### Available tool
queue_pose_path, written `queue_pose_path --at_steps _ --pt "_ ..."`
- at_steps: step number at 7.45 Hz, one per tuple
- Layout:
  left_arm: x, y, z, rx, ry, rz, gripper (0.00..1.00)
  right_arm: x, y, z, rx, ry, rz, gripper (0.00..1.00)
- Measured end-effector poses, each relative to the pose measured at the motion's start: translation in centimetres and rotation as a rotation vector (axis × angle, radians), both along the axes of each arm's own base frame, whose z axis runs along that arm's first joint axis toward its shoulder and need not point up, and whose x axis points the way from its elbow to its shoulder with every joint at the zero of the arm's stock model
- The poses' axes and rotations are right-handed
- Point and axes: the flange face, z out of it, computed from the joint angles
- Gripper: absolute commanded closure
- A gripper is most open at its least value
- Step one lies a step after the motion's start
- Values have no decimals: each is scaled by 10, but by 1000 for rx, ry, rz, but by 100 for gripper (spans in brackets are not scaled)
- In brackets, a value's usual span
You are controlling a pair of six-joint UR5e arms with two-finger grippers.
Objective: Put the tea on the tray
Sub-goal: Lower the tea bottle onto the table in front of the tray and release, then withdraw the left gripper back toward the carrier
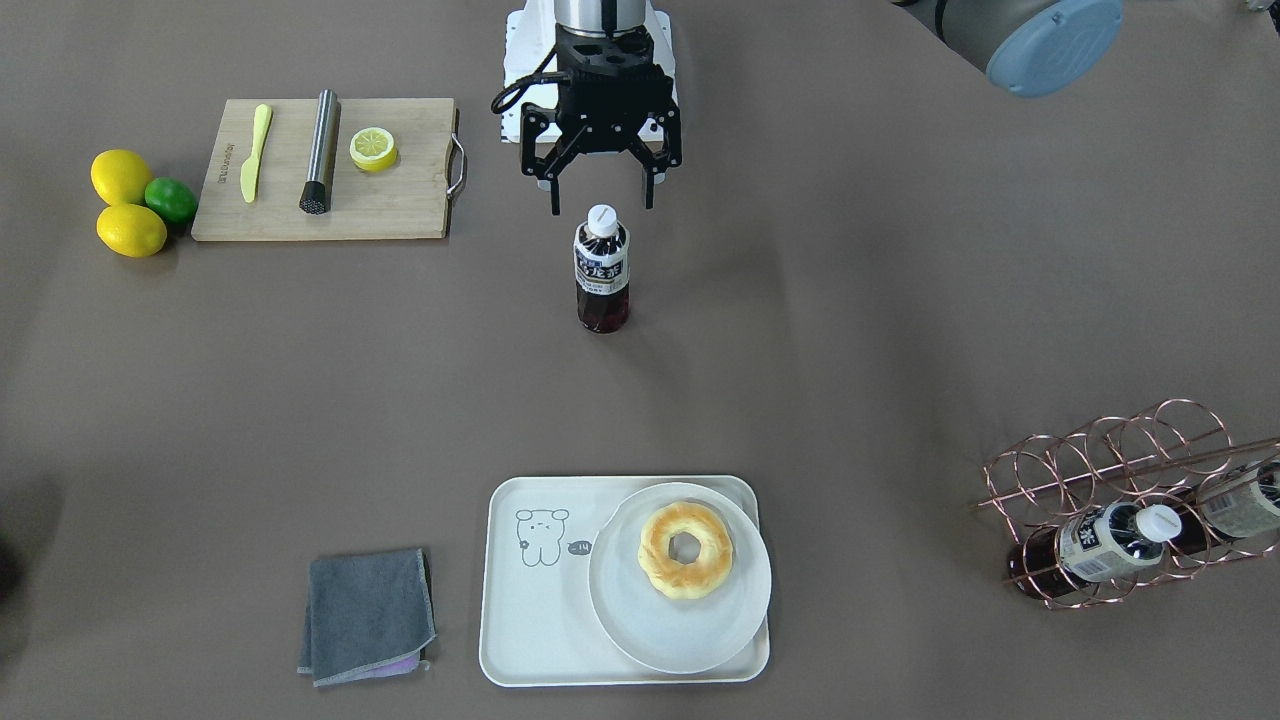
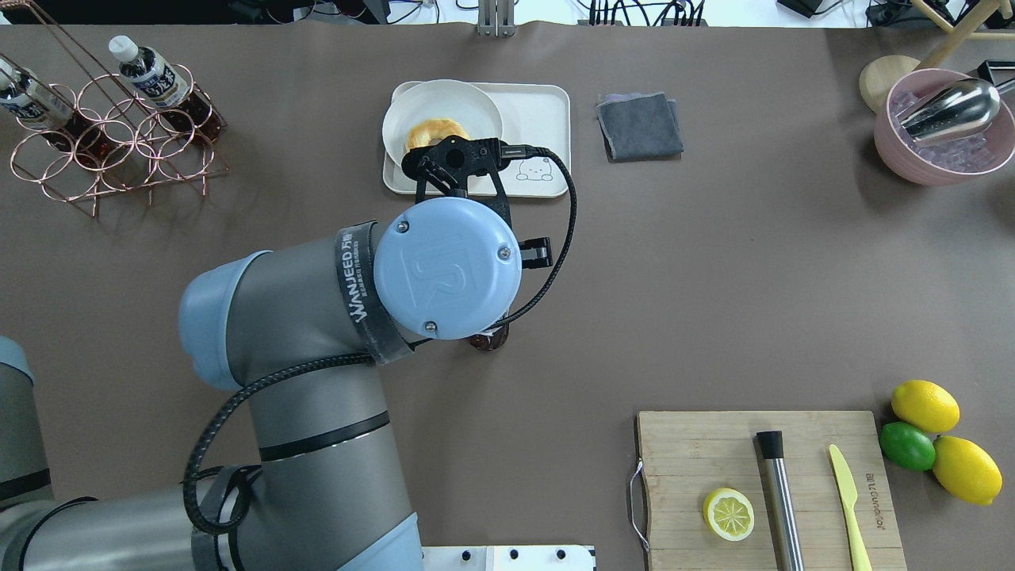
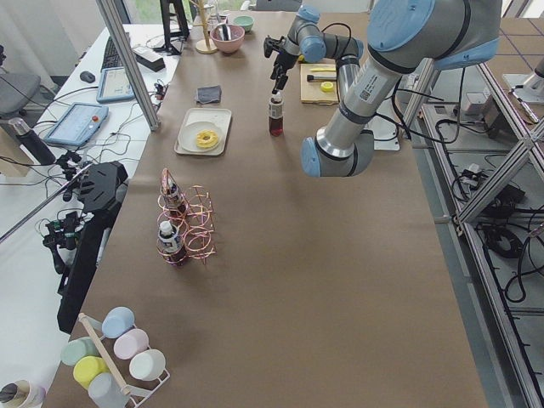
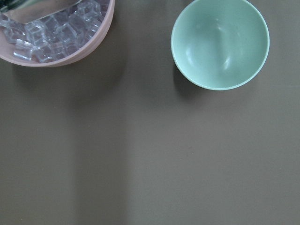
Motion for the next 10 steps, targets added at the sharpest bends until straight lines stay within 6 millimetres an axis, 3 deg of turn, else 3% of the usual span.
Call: queue_pose_path --at_steps 1,3,5,8,10 --pt "-16 -6 10 13 -9 14 2 -1 -1 -14 15 -16 7 0" --pt "-60 -29 53 49 -80 82 2 -4 0 -51 23 -55 30 0" --pt "-107 -42 104 69 -151 142 2 -17 5 -108 7 -85 52 0" --pt "-168 -60 178 -11 -171 154 2 -64 12 -183 -19 -98 69 0" --pt "-210 -97 200 -51 -186 57 2 -111 28 -245 -52 -113 95 0"
